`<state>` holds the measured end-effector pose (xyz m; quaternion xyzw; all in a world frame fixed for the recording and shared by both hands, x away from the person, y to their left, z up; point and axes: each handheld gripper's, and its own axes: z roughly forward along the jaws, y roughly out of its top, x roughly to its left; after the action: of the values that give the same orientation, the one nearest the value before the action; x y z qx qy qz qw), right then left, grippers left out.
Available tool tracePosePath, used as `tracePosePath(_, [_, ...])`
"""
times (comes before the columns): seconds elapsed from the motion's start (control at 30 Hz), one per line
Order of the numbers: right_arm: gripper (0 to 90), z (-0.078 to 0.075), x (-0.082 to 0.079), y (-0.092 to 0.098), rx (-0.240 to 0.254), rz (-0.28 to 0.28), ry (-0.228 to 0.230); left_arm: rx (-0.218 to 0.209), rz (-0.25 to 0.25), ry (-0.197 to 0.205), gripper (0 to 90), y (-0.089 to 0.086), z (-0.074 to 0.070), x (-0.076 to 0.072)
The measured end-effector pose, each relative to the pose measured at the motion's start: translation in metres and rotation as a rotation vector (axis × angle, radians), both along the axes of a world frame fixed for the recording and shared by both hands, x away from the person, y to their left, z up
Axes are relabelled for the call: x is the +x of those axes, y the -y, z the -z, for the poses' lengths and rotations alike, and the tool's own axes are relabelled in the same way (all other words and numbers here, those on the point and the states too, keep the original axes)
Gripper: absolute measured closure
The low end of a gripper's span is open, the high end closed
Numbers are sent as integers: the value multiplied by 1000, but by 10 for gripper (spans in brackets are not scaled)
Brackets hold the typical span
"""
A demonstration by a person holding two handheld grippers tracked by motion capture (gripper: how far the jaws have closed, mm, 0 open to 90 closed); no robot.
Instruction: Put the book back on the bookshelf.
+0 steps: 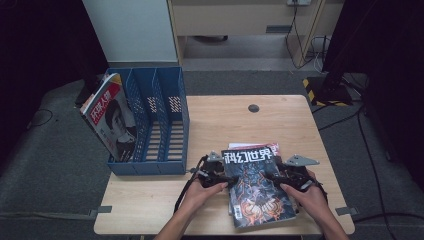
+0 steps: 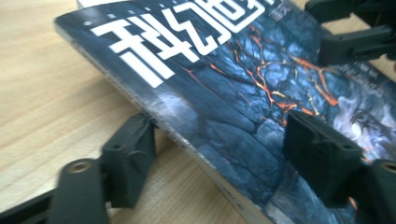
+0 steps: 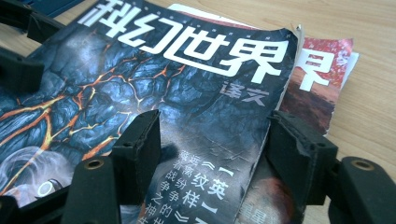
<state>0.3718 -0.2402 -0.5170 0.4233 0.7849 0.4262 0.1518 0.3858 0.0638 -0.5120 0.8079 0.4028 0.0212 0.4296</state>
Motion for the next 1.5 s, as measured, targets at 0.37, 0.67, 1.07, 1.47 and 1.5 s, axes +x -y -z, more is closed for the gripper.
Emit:
tracePosePath(0.37, [350,0,1,0,3,-6,-9,-28,28,-16,379,8,-18,13])
tracePosePath(0.67, [352,-1,0,-1,-3,2,-7,-11,57,-36,375,14,-32,23])
tracePosePath(1.07, [349,-1,-1,-1,-12,2,4,-41,40,-79,350,26,-38,41])
tracePosePath(1.47, [347,0,-2,-3,-8,-13,3,-29,38,-94,315,39,-37,50])
tracePosePath(1.5, [347,0,-2,-3,-7,-12,2,-33,34,-96,315,39,-37,50])
